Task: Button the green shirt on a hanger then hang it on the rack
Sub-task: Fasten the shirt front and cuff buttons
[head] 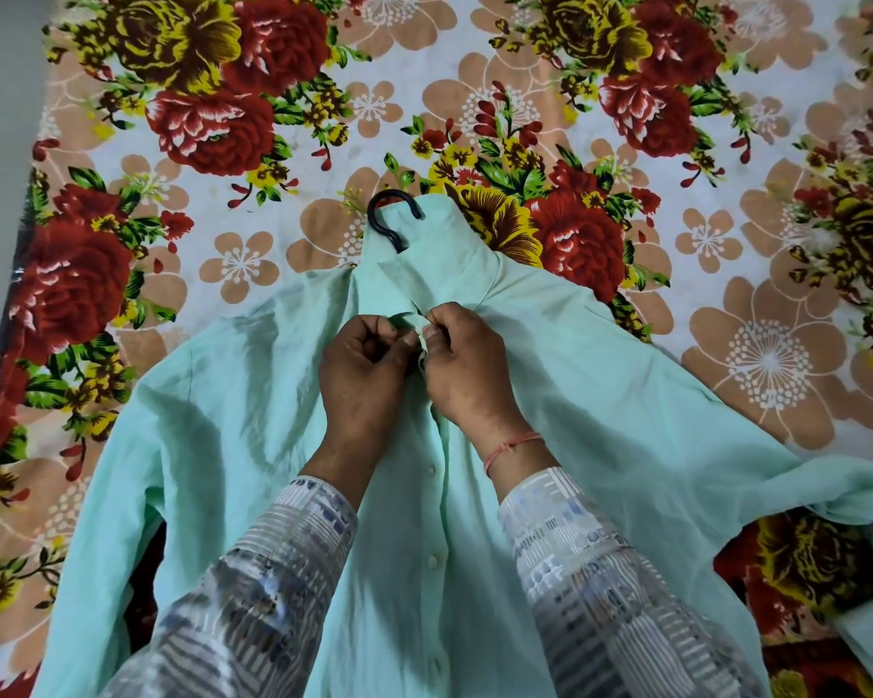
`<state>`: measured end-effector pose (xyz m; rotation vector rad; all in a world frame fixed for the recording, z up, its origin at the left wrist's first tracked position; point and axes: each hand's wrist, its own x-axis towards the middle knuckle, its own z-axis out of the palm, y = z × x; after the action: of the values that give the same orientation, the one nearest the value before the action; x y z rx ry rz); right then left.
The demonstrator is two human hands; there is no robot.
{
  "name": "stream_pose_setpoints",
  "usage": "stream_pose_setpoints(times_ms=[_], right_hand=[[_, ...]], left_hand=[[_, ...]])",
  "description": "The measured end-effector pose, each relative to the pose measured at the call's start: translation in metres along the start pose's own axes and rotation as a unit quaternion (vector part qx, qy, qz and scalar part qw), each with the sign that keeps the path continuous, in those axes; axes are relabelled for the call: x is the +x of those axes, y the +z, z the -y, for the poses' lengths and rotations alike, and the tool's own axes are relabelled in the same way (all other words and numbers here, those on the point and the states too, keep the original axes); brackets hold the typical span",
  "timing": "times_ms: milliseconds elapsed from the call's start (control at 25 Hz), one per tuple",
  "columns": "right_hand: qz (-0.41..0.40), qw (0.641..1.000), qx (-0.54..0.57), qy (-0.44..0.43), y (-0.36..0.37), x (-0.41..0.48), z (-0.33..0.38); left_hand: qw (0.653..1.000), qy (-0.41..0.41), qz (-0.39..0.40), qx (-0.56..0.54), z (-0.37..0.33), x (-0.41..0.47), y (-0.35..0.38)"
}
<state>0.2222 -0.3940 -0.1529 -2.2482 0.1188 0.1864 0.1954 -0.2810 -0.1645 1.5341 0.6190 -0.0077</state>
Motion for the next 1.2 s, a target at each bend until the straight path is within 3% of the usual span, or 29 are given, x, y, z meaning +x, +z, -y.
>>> stream_pose_setpoints(times_ms=[120, 400, 600, 800, 1200], right_hand=[[0.038, 0.998, 0.020, 0.037, -0.008, 0.003, 0.003], [0.065, 0.998, 0.003, 0.021, -0.010, 0.006, 0.002], [-0.013, 0.997, 0.050, 0.052, -0.007, -0.003, 0.004], [-0.070, 0.985, 0.118, 0.103, -0.004, -0.008, 0.003], [-0.133, 0.978, 0.096, 0.129, -0.011, -0.023, 0.007]], left_hand=[[1.000, -0.009, -0.006, -0.018, -0.002, -0.001, 0.002], [0.996, -0.054, 0.018, -0.074, -0.011, 0.001, 0.001], [0.988, -0.096, 0.013, -0.121, -0.020, 0.002, 0.001], [0.997, -0.055, 0.037, -0.038, -0.016, 0.004, 0.001], [0.996, -0.028, 0.059, -0.064, -0.018, -0.017, -0.015]])
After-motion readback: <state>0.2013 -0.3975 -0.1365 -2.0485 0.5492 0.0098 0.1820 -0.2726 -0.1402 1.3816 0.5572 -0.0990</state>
